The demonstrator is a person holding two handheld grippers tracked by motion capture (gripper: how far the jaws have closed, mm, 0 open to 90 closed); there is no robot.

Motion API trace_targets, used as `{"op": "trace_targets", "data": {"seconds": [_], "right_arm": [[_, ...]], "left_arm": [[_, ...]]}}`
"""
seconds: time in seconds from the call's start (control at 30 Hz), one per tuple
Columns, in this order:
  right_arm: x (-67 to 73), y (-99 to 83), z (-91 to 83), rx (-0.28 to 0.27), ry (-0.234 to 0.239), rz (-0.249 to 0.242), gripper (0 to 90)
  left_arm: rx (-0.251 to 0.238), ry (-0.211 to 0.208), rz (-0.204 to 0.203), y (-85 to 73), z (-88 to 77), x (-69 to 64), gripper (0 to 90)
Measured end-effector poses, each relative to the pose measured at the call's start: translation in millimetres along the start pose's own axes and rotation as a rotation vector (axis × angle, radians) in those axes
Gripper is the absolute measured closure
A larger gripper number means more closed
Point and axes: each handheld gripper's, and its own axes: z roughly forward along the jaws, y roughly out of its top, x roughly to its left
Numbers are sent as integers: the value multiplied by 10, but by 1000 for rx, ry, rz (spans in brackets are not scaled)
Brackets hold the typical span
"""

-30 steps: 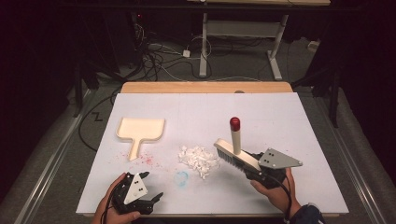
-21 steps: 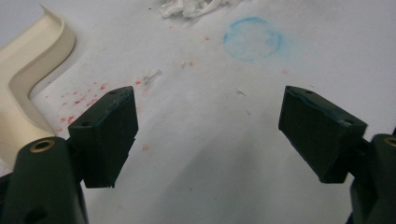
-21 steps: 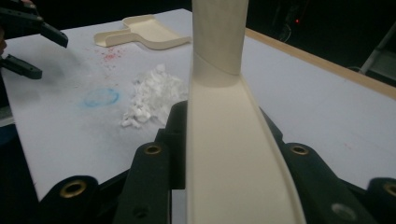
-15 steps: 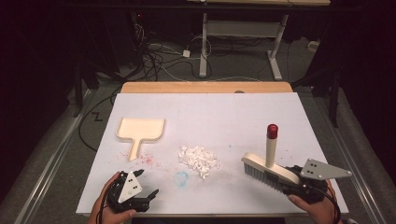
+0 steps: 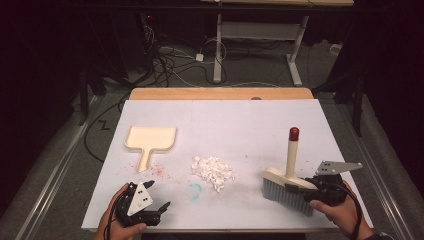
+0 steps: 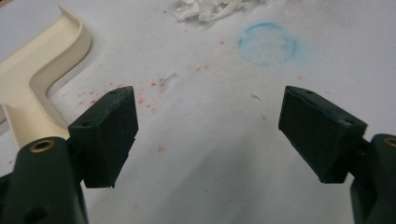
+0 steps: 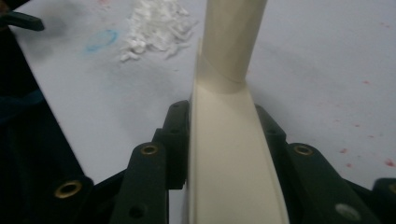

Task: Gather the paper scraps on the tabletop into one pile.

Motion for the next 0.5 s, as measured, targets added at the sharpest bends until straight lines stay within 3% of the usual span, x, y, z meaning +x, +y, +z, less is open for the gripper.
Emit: {"op": "trace_targets", "data": {"seconds": [0.1,0.3,0.37,0.43,0.47,0.5], "right_arm": [[-136,79,20,30,-5,0,619],[-434,221,102,123,-26,-18,535],[-533,264,110,112,1,-10,504],[-610,321,91,110,-33,-22,443],[-648,349,71,89,-72,-26,508],[-673,372,45,69,-127,-41,507]], "left_arm": [[8,-31,-14,-9,28,-17,197],[19,-48,9,10,57,-70,197],[22,-50,8,11,71,-68,197],[24,-52,5,9,80,-60,197],[25,-52,4,9,82,-56,197],[25,-52,3,9,83,-55,197]]}}
